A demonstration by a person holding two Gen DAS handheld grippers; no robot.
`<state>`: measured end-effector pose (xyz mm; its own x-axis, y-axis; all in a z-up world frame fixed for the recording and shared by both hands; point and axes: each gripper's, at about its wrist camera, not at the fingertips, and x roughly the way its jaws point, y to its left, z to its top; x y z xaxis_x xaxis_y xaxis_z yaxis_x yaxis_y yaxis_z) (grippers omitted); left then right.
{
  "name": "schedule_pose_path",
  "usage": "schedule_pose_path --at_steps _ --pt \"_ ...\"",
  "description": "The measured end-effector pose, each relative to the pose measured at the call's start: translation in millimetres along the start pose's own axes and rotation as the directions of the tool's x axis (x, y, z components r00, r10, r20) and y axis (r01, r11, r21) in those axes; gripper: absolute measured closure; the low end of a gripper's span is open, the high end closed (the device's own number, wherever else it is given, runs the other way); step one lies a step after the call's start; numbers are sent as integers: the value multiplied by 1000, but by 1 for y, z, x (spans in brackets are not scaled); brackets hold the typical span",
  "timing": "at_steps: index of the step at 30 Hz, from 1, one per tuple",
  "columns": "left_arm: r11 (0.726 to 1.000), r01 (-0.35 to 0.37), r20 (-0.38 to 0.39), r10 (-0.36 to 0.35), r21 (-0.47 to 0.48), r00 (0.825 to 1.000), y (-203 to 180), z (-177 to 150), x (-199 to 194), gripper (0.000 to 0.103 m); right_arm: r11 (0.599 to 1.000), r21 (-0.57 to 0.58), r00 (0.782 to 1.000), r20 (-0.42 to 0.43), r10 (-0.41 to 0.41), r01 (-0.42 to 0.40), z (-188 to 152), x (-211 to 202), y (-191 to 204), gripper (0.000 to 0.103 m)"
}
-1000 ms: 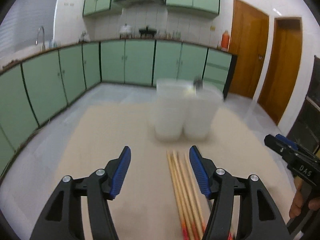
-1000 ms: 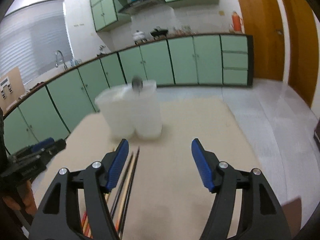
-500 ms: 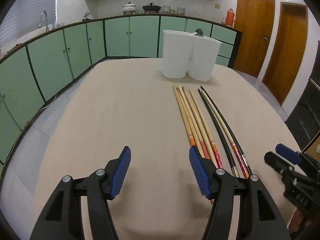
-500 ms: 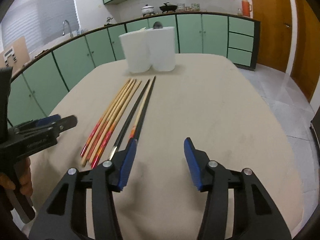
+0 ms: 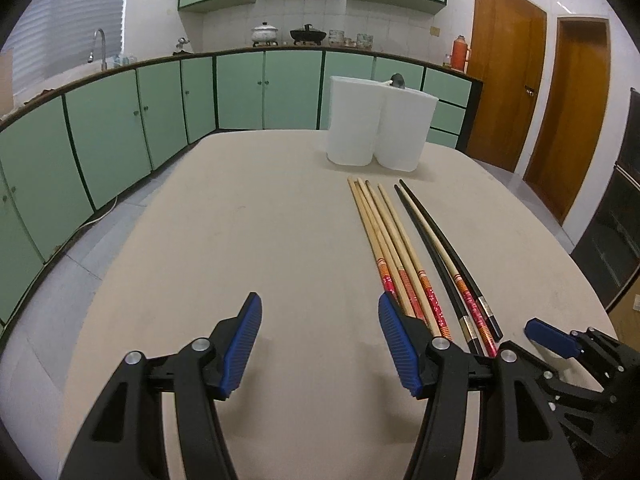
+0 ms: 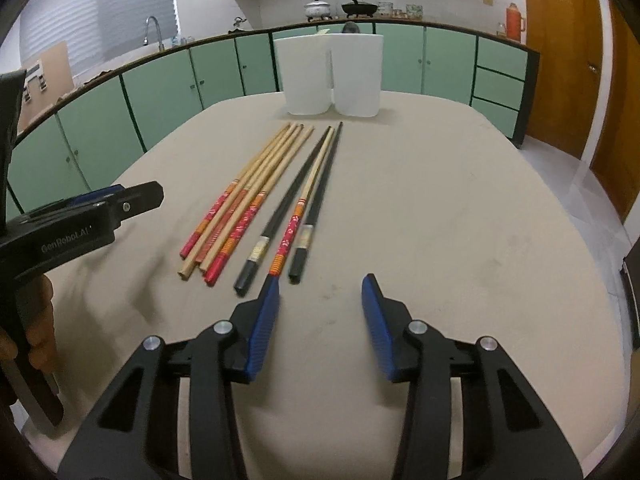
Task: Organize utensils
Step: 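Grasp a black chopstick with the right gripper while the left grasps a red-tipped chopstick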
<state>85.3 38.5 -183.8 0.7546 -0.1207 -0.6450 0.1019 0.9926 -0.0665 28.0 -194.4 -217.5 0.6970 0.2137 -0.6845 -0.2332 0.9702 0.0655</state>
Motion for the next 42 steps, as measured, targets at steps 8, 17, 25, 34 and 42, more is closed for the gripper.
schedule_pose_path --at_steps 8,17,25,34,42 --pt "1000 2 -4 -2 9 1000 -3 -3 -1 43 1000 9 1000 11 -13 13 5 8 2 69" --pt "998 41 -58 -39 40 998 -20 -13 8 43 999 23 999 18 -48 48 8 13 -6 97" --pt "997 52 -88 -47 58 995 -27 -14 14 43 999 36 999 20 -42 41 8 15 -12 97" --pt "997 31 -121 -22 75 992 -35 -18 21 46 999 41 999 21 -35 35 8 17 -12 97" --pt "997 21 -112 -13 77 994 -39 -19 24 64 998 53 1000 24 -20 19 10 19 -12 95"
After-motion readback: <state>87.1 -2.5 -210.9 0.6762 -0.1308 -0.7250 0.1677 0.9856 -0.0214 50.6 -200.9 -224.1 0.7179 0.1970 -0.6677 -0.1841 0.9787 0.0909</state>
